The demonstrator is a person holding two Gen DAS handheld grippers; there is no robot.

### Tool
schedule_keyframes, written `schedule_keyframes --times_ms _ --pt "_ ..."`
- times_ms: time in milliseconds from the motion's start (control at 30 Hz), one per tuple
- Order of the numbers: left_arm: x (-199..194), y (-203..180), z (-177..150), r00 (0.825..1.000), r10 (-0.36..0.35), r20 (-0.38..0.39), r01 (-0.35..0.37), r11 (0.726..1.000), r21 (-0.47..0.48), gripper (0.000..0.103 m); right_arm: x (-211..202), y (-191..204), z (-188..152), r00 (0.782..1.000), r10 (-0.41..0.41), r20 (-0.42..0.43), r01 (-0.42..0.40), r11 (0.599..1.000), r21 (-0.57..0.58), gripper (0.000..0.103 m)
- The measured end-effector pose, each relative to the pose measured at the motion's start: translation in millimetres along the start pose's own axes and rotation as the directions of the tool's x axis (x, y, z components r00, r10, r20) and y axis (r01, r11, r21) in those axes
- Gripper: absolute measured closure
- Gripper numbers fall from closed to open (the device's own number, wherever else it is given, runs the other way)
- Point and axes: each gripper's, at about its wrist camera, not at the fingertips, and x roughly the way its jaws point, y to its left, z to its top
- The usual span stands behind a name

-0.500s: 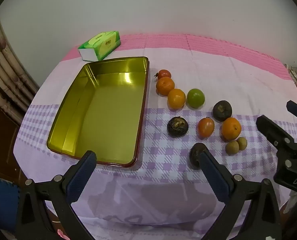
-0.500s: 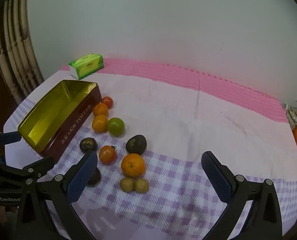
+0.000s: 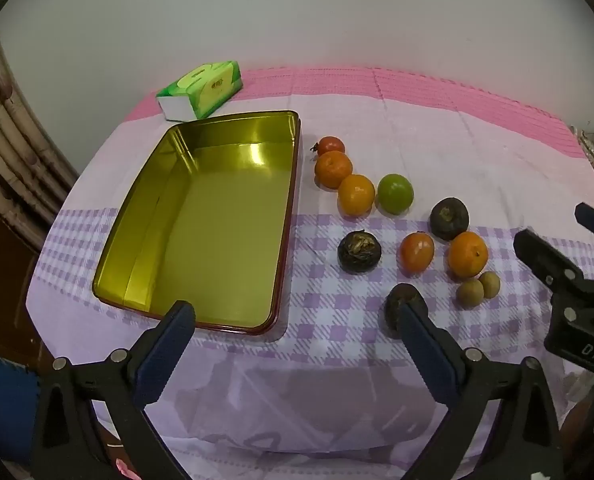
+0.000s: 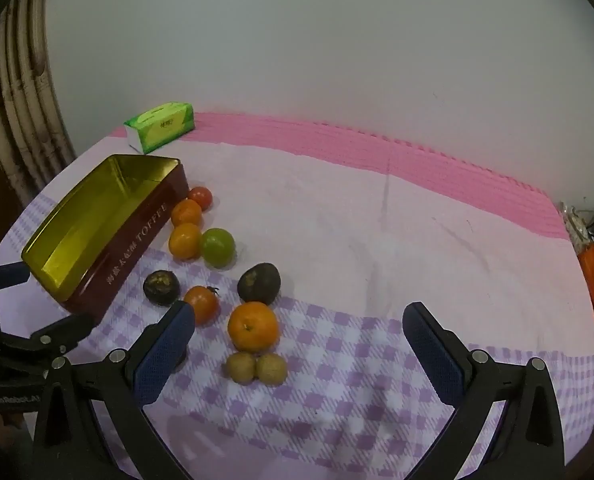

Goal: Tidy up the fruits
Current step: 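Move the left gripper toward the dark brown fruit beside the tray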

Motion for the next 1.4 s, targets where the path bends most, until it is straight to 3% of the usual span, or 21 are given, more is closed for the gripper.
schedule_keyframes --times_ms 467,733,1400 --pt "7.0 0.4 -2.1 1.0 0.003 0.001 -0.003 1.0 0.005 0.003 14.3 -7.0 -6.5 0.997 -0.029 -0.066 0.03 1.0 0.008 0.0" --pt "6.9 0.2 -4.7 1.0 -0.005 0.008 0.005 1.0 0.013 0.003 27.3 -2.5 -8.4 0.989 0.009 -0.146 -0.01 1.0 -0.005 0.0" --pt "5.2 -5.4 -9.4 1.0 -0.016 0.01 0.015 0.999 0.046 0.003 23.7 -7.2 -7.2 0.991 0.001 -0.13 0.001 1.0 0.011 0.0"
